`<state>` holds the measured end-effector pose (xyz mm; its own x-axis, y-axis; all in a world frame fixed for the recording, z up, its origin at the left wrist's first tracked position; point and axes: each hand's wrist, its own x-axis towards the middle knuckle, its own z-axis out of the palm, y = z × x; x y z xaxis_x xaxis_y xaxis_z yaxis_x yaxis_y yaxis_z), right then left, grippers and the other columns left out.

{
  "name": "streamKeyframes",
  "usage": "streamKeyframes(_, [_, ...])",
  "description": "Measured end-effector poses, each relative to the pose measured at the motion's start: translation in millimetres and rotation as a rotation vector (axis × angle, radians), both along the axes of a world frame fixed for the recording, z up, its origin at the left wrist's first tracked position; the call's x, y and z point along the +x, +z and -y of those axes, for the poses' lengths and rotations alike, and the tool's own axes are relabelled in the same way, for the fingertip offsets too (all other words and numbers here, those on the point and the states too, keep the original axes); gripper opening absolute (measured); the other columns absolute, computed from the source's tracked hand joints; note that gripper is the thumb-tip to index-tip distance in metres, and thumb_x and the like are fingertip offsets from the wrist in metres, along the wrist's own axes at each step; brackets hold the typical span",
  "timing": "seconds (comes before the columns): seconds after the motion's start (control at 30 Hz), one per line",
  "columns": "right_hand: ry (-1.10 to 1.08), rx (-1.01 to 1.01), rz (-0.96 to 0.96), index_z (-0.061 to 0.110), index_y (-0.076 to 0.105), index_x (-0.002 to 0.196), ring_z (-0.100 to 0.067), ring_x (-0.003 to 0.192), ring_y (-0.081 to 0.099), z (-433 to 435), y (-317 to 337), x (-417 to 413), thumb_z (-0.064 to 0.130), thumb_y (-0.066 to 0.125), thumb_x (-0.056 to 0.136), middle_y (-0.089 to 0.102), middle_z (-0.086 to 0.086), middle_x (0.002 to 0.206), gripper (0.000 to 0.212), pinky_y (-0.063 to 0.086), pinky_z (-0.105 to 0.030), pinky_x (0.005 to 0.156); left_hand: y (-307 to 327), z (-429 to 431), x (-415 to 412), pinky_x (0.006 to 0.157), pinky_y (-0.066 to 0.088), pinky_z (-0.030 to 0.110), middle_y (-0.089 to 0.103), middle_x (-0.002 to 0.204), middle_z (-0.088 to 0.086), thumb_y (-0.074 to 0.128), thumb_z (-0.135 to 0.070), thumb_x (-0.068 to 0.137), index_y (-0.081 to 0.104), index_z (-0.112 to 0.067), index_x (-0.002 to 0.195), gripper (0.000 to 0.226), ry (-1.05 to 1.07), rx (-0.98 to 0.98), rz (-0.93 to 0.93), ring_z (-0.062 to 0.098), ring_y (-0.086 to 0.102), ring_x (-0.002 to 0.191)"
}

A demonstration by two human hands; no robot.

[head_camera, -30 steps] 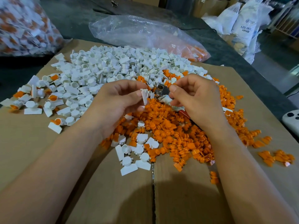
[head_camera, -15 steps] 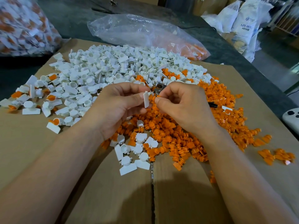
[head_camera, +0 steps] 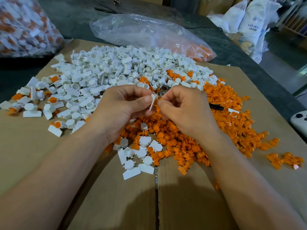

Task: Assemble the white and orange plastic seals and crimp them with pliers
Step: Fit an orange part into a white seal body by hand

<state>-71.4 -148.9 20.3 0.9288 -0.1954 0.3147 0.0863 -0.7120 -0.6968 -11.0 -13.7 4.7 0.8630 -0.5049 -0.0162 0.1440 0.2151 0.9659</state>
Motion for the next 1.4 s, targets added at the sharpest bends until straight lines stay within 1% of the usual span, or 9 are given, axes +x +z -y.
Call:
streamKeyframes(0.13, [-0.017, -0.009, 0.002, 0.023, 0.055, 0.064, -0.014, 0.058, 0.059, -0.8, -1.8, 0.9, 0.017, 0.063, 0.082, 0.063, 0.003, 0.060, 0.021, 0.043, -0.021, 0.050, -1.5, 1.7, -0.7, 0.053, 0.052, 0.015, 0.065, 0.067, 0.008, 0.063, -0.011, 0.059, 0.064, -0.004, 0.079, 0.021, 0.026, 0.003, -0.018, 0.011, 0.064, 0.056])
streamKeyframes(0.33, [-0.022, -0.021, 0.022, 0.016, 0.058, 0.068, -0.015, 0.056, 0.057, -5.4, -5.1, 1.1, 0.016, 0.062, 0.084, 0.063, -0.001, 0.062, 0.016, 0.044, -0.029, 0.052, -1.9, 2.3, -0.6, 0.049, 0.050, 0.013, 0.066, 0.059, 0.002, 0.063, -0.010, 0.059, 0.063, -0.004, 0.076, 0.018, 0.045, -0.038, -0.060, 0.009, 0.064, 0.052])
streamKeyframes(0.5, [0.045, 0.183, -0.066, 0.017, 0.057, 0.066, -0.005, 0.052, 0.063, -1.6, -1.3, 0.1, 0.008, 0.060, 0.085, 0.065, 0.000, 0.062, 0.021, 0.055, -0.039, 0.058, -0.5, -0.2, 0.0, 0.051, 0.052, 0.014, 0.067, 0.060, 0.004, 0.063, -0.009, 0.058, 0.063, -0.003, 0.079, 0.021, 0.014, -0.044, -0.057, 0.011, 0.066, 0.055])
streamKeyframes(0.67, [0.081, 0.168, -0.063, 0.014, 0.059, 0.067, -0.017, 0.057, 0.065, -0.7, -1.5, 1.2, 0.005, 0.061, 0.084, 0.065, -0.004, 0.063, 0.019, 0.053, -0.049, 0.060, 0.3, -3.7, -0.1, 0.050, 0.052, 0.015, 0.067, 0.061, 0.006, 0.064, -0.008, 0.057, 0.065, -0.003, 0.076, 0.019, -0.011, -0.022, -0.037, 0.013, 0.066, 0.055])
streamKeyframes(0.77, [0.126, 0.263, -0.118, 0.009, 0.059, 0.070, -0.008, 0.052, 0.062, 2.8, -0.7, 1.6, 0.002, 0.059, 0.085, 0.063, -0.001, 0.061, 0.016, 0.055, -0.037, 0.058, 0.7, -4.4, -0.2, 0.050, 0.052, 0.014, 0.067, 0.061, 0.007, 0.064, -0.007, 0.057, 0.065, -0.002, 0.075, 0.018, -0.020, -0.024, -0.029, 0.013, 0.066, 0.055])
streamKeyframes(0.9, [0.164, 0.416, -0.176, 0.004, 0.060, 0.072, -0.010, 0.049, 0.060, 6.0, -0.3, 2.7, 0.000, 0.057, 0.085, 0.063, -0.001, 0.058, 0.014, 0.050, -0.020, 0.049, 0.9, -4.0, -0.6, 0.050, 0.052, 0.015, 0.068, 0.061, 0.007, 0.063, -0.007, 0.058, 0.064, -0.002, 0.077, 0.019, -0.025, -0.032, -0.034, 0.013, 0.067, 0.055])
streamKeyframes(1.07, [0.160, 0.471, -0.200, 0.007, 0.061, 0.071, -0.010, 0.047, 0.059, 5.4, 1.4, 2.5, 0.001, 0.058, 0.085, 0.063, 0.001, 0.055, 0.015, 0.049, -0.019, 0.047, 1.7, -4.3, -1.4, 0.051, 0.052, 0.015, 0.068, 0.062, 0.009, 0.063, -0.007, 0.060, 0.064, 0.000, 0.080, 0.022, -0.047, -0.023, -0.039, 0.014, 0.067, 0.055])
streamKeyframes(1.23, [0.045, -0.055, 0.016, 0.017, 0.057, 0.067, -0.017, 0.054, 0.057, -3.7, -3.5, 0.0, 0.011, 0.063, 0.082, 0.058, 0.004, 0.057, 0.018, 0.044, -0.031, 0.050, 2.4, -3.9, -3.0, 0.047, 0.049, 0.012, 0.067, 0.059, 0.005, 0.062, -0.007, 0.061, 0.063, 0.000, 0.078, 0.019, -0.040, -0.021, -0.037, 0.010, 0.064, 0.050])
streamKeyframes(1.4, [0.048, 0.219, -0.082, 0.017, 0.057, 0.064, -0.008, 0.046, 0.060, -0.3, 2.0, 0.0, 0.007, 0.060, 0.083, 0.061, 0.004, 0.054, 0.021, 0.048, -0.023, 0.048, 1.5, -1.8, -3.3, 0.050, 0.051, 0.014, 0.068, 0.060, 0.004, 0.062, -0.008, 0.062, 0.063, -0.003, 0.077, 0.016, -0.042, -0.031, -0.003, 0.011, 0.067, 0.055])
